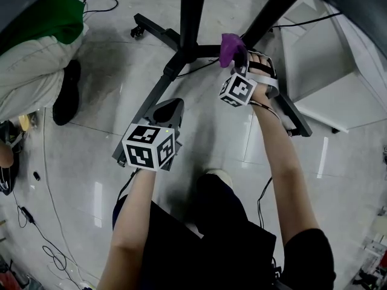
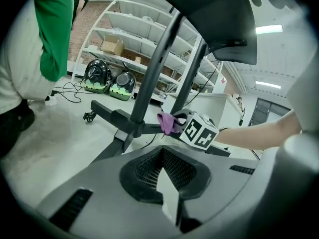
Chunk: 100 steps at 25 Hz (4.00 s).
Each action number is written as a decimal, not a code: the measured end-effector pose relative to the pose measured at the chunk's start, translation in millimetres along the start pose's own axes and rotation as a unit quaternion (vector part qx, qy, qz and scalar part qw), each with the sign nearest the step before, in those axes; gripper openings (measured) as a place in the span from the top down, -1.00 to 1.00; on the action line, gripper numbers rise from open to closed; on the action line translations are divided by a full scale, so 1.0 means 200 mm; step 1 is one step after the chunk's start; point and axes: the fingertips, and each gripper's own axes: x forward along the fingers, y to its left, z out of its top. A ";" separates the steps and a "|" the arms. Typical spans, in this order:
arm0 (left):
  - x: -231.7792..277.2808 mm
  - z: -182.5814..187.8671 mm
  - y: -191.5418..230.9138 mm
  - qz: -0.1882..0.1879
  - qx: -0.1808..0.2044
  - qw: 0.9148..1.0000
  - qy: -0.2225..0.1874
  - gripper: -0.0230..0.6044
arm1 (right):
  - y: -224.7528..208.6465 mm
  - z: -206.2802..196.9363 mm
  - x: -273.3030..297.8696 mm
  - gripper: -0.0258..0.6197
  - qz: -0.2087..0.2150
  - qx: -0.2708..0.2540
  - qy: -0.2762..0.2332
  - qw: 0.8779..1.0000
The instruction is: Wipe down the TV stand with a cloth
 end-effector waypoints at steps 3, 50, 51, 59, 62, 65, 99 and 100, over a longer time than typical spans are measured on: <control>0.01 -0.01 -0.02 -0.004 0.005 1.000 0.003 0.91 | -0.01 0.00 -0.04 0.71 -0.005 0.012 -0.006 1.000; 0.04 0.01 -0.16 -0.019 0.017 1.000 0.006 0.91 | -1.50 -0.34 -0.54 0.71 -0.257 0.295 -0.028 0.920; 0.04 0.01 -0.17 -0.019 0.018 1.000 0.006 0.91 | -1.49 -0.34 -0.54 0.71 -0.256 0.292 -0.027 0.921; 0.04 0.01 -0.16 -0.017 0.022 1.000 0.009 0.91 | -1.29 -0.33 -0.46 0.71 -0.230 0.266 -0.014 0.936; 0.04 0.00 -0.16 -0.017 0.024 1.000 0.011 0.91 | -1.19 -0.33 -0.42 0.71 -0.214 0.260 -0.008 0.942; 0.04 0.00 -0.15 -0.017 0.024 1.000 0.012 0.91 | -1.10 -0.33 -0.39 0.71 -0.198 0.259 0.000 0.945; -0.09 -0.03 0.06 0.018 0.008 1.000 0.011 0.91 | -0.06 -0.38 0.06 0.71 -0.011 0.260 0.115 0.959; -0.09 -0.03 0.06 0.018 0.008 1.000 0.011 0.91 | -0.03 -0.38 0.07 0.71 -0.005 0.249 0.116 0.962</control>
